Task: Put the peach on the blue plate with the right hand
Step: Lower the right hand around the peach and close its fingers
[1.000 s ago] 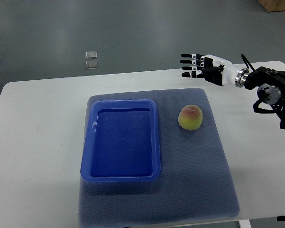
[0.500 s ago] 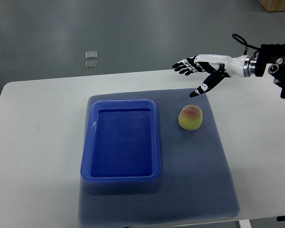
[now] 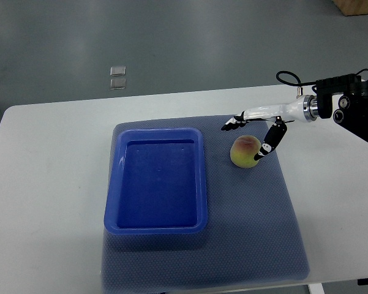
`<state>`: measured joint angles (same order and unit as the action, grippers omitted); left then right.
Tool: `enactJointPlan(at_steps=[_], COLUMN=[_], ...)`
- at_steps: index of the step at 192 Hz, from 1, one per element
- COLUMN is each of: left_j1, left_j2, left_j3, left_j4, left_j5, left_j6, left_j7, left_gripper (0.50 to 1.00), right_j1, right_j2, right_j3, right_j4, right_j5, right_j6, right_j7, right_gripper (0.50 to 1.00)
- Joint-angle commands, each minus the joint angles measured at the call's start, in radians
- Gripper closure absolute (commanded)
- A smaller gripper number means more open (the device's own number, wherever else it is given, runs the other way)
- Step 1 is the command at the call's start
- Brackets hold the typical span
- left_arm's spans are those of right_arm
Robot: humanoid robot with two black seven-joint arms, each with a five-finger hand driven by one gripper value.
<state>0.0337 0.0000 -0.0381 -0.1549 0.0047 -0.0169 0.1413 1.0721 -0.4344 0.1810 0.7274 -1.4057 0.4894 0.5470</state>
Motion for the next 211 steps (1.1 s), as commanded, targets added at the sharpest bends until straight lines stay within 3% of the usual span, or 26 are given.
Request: enactJointPlan(at_steps=[1, 28, 91, 118, 165, 183, 211], left_j1=[0.0, 0.0, 0.0, 0.0, 0.0, 0.0, 0.0], left_j2=[0.0, 0.0, 0.0, 0.0, 0.0, 0.0, 0.0], left_j3=[0.0, 0.001, 0.0, 0.0, 0.001, 0.001, 0.0], left_j4=[0.0, 0.0, 0.0, 0.0, 0.0, 0.0, 0.0], left_j5=[0.0, 0.0, 0.0, 0.0, 0.0, 0.0, 0.0], left_j6=[0.0, 0.0, 0.0, 0.0, 0.0, 0.0, 0.0], left_j7=[0.001, 0.0, 0.0, 0.0, 0.0, 0.0, 0.0], left_gripper=[0.5, 0.5, 0.5, 0.5, 0.5, 0.5, 0.5], right_j1=[0.0, -0.001, -0.011, -0.027, -0.026, -0.026, -0.029], right_j2=[0.006, 0.009, 0.011, 0.013, 0.013, 0.013, 0.013], right_j3=[-0.083, -0.124, -0.124, -0.127, -0.152, -0.152, -0.153], right_j4=[0.0, -0.002, -0.002, -0.013, -0.014, -0.014, -0.016], right_j5=[0.001, 0.001, -0.001, -0.002, -0.002, -0.002, -0.002], right_j6=[-0.075, -0.135, -0.155, -0.238, -0.25, -0.252, -0.291], right_j7=[0.011, 0.018, 0.018, 0.018, 0.019, 0.019, 0.021], right_gripper=[0.572, 0.572, 0.572, 0.579, 0.583, 0.634, 0.671])
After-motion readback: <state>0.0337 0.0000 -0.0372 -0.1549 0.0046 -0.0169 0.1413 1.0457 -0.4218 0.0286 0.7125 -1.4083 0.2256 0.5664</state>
